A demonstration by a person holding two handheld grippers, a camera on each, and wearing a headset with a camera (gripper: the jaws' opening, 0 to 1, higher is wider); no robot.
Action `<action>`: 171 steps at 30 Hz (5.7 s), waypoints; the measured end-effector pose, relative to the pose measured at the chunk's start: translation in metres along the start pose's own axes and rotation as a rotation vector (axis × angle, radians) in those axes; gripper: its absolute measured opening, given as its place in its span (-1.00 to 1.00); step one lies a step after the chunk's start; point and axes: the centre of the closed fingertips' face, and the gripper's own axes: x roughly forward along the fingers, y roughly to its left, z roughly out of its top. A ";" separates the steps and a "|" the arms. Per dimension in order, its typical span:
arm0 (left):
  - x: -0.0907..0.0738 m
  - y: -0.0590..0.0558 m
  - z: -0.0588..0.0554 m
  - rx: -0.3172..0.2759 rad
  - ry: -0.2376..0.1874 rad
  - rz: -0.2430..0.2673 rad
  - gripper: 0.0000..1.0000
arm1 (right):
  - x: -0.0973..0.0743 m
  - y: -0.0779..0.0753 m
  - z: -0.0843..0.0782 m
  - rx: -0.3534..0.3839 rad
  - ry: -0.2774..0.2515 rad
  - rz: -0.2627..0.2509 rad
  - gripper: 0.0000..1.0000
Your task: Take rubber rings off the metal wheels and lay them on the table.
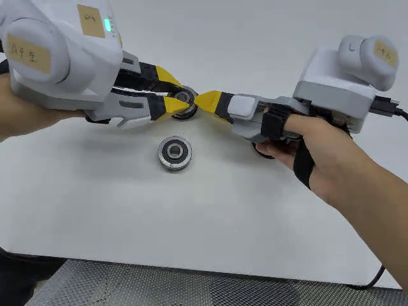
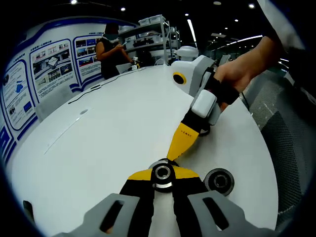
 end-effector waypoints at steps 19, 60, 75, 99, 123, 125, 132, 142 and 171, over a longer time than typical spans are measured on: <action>0.000 0.002 -0.002 0.001 -0.007 -0.006 -0.74 | 0.004 0.007 0.003 -0.094 0.007 -0.056 -0.99; -0.018 0.003 0.001 -0.077 -0.011 0.049 -0.66 | 0.001 0.025 0.002 -0.059 0.024 -0.055 -0.97; -0.039 0.006 -0.004 -0.057 0.022 0.105 -0.54 | -0.032 0.014 0.010 -0.031 -0.038 -0.093 -0.97; -0.022 -0.004 0.010 -0.063 -0.019 0.082 -0.58 | -0.109 -0.049 -0.009 0.142 -0.119 -0.260 -0.97; -0.022 -0.003 0.014 -0.072 -0.038 0.087 -0.59 | -0.119 -0.062 -0.020 0.113 -0.075 -0.347 -0.80; -0.021 -0.003 0.014 -0.073 -0.038 0.087 -0.60 | -0.120 -0.062 -0.019 0.107 -0.076 -0.347 -0.79; -0.020 -0.002 0.011 -0.064 -0.028 0.083 -0.61 | -0.125 -0.057 -0.008 0.098 -0.128 -0.333 -0.79; -0.012 -0.001 0.002 -0.071 -0.005 0.070 -0.63 | -0.110 -0.032 -0.002 0.037 -0.127 -0.258 -0.79; -0.002 0.003 -0.006 -0.108 -0.004 0.036 -0.72 | -0.087 -0.005 0.010 0.063 -0.142 -0.158 -0.79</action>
